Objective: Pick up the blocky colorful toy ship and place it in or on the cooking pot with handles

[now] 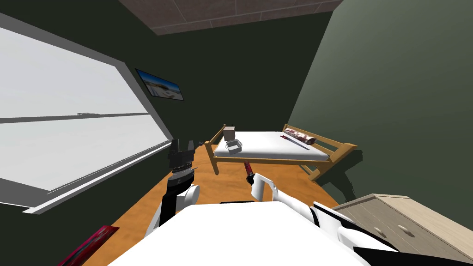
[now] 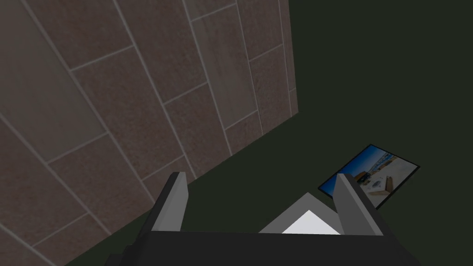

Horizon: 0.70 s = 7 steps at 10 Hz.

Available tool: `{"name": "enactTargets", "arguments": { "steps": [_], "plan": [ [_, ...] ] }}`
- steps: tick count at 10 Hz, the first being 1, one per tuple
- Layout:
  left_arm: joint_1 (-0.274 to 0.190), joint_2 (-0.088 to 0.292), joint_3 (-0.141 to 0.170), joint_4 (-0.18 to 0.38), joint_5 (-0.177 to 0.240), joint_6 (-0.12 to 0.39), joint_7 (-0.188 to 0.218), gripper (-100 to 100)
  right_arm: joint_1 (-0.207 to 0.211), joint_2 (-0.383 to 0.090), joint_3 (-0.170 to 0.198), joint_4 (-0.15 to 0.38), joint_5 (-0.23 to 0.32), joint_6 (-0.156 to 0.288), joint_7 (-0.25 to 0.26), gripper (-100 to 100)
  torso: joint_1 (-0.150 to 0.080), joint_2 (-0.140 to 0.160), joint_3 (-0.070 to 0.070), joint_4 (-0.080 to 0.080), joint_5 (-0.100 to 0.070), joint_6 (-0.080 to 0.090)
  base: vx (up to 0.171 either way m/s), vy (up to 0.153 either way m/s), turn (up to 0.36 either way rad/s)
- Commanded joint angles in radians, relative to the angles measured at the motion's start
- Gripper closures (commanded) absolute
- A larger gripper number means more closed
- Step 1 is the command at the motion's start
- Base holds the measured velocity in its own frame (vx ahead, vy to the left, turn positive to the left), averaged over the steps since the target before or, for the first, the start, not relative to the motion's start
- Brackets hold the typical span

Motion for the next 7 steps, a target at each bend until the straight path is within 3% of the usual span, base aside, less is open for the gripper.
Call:
{"name": "enactTargets", "arguments": {
  "steps": [1, 2, 5, 7],
  "plan": [
    [0.0, 0.0, 0.0, 0.0, 0.0, 0.0, 0.0, 0, -0.022, -0.008, -0.003, -0.048, -0.008, 0.05, 0.002, 100, 0.0, 0.0, 0.0, 0.0, 0.0, 0.0, 0.037, 0.132, -0.016],
    [0.0, 0.0, 0.0, 0.0, 0.0, 0.0, 0.0, 0, -0.022, -0.008, -0.003, -0.048, -0.008, 0.051, 0.002, 100, 0.001, -0.002, -0.001, 0.0, 0.0, 0.0, 0.043, 0.1, -0.011],
    [0.0, 0.0, 0.0, 0.0, 0.0, 0.0, 0.0, 0, -0.061, -0.018, -0.016, -0.122, -0.03, 0.125, 0.01, 100, -0.002, -0.004, -0.002, 0.0, 0.0, 0.001, 0.073, 0.099, -0.024],
    [0.0, 0.0, 0.0, 0.0, 0.0, 0.0, 0.0, 0, -0.091, -0.026, -0.033, -0.17, -0.055, 0.171, 0.019, 100, 0.003, -0.012, -0.006, -0.001, 0.0, 0.001, 0.203, 0.149, -0.058]
  ]
}}
